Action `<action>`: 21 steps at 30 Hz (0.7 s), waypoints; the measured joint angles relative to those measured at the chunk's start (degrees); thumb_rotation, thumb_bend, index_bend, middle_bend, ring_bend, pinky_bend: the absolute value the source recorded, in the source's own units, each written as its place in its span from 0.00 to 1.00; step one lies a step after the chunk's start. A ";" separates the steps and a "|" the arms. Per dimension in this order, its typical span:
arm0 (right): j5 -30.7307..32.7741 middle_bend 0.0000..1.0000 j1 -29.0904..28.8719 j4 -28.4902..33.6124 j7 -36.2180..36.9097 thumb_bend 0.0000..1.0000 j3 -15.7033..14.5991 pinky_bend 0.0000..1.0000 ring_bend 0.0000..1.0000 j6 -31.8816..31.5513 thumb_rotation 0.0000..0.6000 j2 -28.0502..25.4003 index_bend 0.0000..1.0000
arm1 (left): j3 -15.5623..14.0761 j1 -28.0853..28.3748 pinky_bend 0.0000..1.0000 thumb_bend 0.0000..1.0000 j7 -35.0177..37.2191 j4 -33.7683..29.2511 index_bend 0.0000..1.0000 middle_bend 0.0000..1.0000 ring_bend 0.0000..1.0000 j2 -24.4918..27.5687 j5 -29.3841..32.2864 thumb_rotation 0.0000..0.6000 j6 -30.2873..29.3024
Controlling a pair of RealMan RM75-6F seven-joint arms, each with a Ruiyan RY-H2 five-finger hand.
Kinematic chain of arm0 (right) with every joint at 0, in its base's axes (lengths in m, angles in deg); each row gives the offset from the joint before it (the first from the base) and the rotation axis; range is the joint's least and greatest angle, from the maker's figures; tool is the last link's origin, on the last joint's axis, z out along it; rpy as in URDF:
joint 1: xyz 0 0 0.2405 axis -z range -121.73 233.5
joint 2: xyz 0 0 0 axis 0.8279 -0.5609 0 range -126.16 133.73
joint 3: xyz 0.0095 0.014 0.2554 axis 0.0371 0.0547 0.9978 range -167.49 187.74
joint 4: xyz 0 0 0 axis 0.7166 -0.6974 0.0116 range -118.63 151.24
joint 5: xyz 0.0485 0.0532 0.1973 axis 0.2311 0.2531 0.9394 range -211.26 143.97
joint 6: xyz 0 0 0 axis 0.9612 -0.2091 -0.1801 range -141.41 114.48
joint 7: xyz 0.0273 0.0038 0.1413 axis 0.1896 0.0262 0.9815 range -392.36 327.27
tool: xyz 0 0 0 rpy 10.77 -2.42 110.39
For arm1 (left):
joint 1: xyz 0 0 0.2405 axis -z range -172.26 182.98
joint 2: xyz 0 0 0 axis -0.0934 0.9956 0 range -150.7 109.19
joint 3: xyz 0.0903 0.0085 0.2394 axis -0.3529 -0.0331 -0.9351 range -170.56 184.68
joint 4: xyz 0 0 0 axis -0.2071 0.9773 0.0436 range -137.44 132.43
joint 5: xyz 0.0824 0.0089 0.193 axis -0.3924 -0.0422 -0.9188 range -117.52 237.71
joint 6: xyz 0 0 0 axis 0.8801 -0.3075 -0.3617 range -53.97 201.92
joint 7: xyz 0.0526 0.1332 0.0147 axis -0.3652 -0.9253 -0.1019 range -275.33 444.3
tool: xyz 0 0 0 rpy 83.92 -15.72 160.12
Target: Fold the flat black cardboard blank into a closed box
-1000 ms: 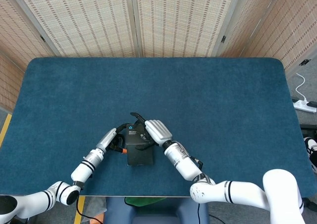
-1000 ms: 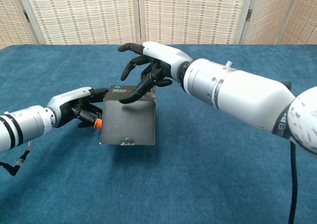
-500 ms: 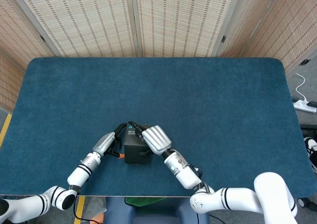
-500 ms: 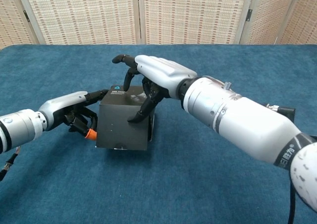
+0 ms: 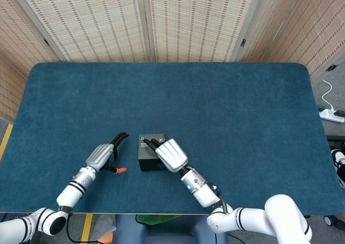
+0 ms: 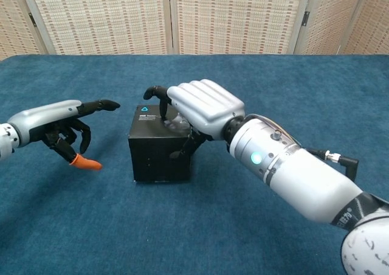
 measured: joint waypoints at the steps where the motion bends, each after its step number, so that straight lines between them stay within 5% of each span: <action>1: -1.18 0.38 0.06 -2.26 0.08 0.14 -0.53 1.00 0.70 -0.39 1.00 0.73 0.28 | 0.08 -0.03 0.90 0.20 0.76 -0.60 0.00 0.00 0.62 0.75 0.01 1.00 0.40; 10: -9.64 0.60 0.30 -18.82 5.57 0.34 -3.68 1.00 0.73 -3.51 1.00 6.88 0.46 | 0.72 -0.64 0.90 0.19 6.33 -3.38 0.00 0.00 0.61 5.01 -2.27 1.00 1.61; 15: -12.45 0.49 0.72 -20.53 9.40 0.34 -3.82 1.00 0.73 -6.86 1.00 7.90 0.45 | 0.61 -1.02 0.87 0.19 4.84 -2.97 0.00 0.00 0.55 5.15 -2.97 1.00 0.46; 21: -16.22 0.38 2.04 -16.04 11.80 0.34 -3.97 1.00 0.61 -14.16 1.00 3.97 0.26 | 0.48 -2.33 0.68 0.20 -2.21 -2.36 0.00 0.01 0.33 5.40 -2.81 1.00 -3.39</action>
